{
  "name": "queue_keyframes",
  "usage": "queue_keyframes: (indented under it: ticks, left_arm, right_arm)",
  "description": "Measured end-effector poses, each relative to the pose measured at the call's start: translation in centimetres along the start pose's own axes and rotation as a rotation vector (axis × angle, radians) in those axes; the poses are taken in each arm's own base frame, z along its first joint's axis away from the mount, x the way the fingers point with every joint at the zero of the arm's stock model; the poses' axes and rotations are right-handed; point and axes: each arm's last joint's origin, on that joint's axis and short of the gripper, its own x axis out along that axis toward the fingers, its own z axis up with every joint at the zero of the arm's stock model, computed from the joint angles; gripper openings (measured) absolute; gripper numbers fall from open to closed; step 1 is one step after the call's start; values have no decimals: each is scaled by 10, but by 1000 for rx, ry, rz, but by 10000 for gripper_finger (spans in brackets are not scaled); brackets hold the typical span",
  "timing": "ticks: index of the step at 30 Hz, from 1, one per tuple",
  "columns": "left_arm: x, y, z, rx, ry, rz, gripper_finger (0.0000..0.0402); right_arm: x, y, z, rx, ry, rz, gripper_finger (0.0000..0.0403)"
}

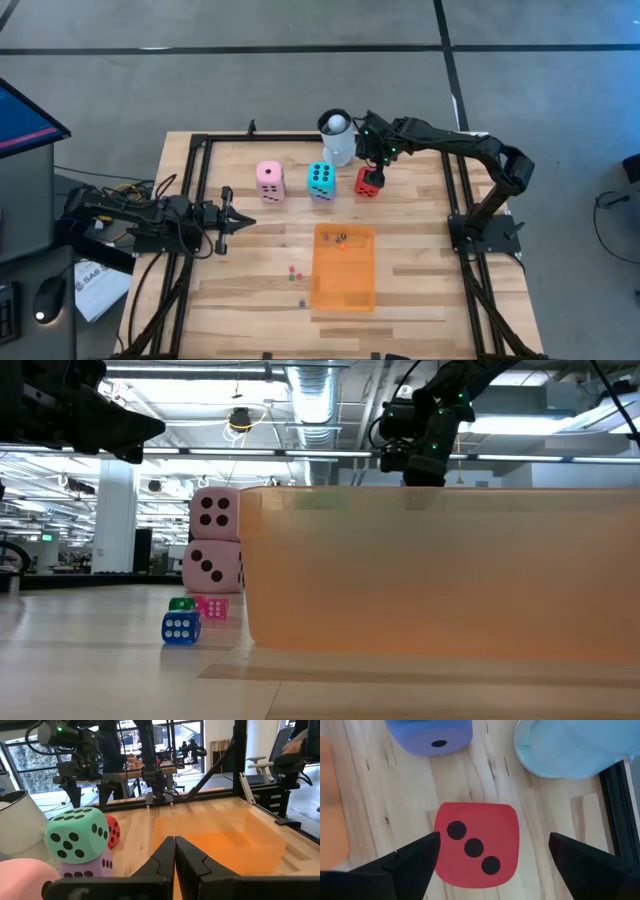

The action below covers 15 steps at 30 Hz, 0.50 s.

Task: Pick & Place Dice
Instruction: Put the large red dice into the orange bin

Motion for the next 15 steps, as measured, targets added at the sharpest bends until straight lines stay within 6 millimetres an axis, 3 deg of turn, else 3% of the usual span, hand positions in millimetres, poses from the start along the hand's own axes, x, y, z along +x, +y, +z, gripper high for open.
queue_keyframes:
  ticks: [9, 15]
  left_arm:
    - [0, 1, 1, -1, -3, 34, 0]
    - [0, 1, 1, -1, -2, 34, 0]
  right_arm:
    - [2, 0, 0, 6, -17, 1, 369]
    - [17, 1, -8, 15, -33, 24, 369]
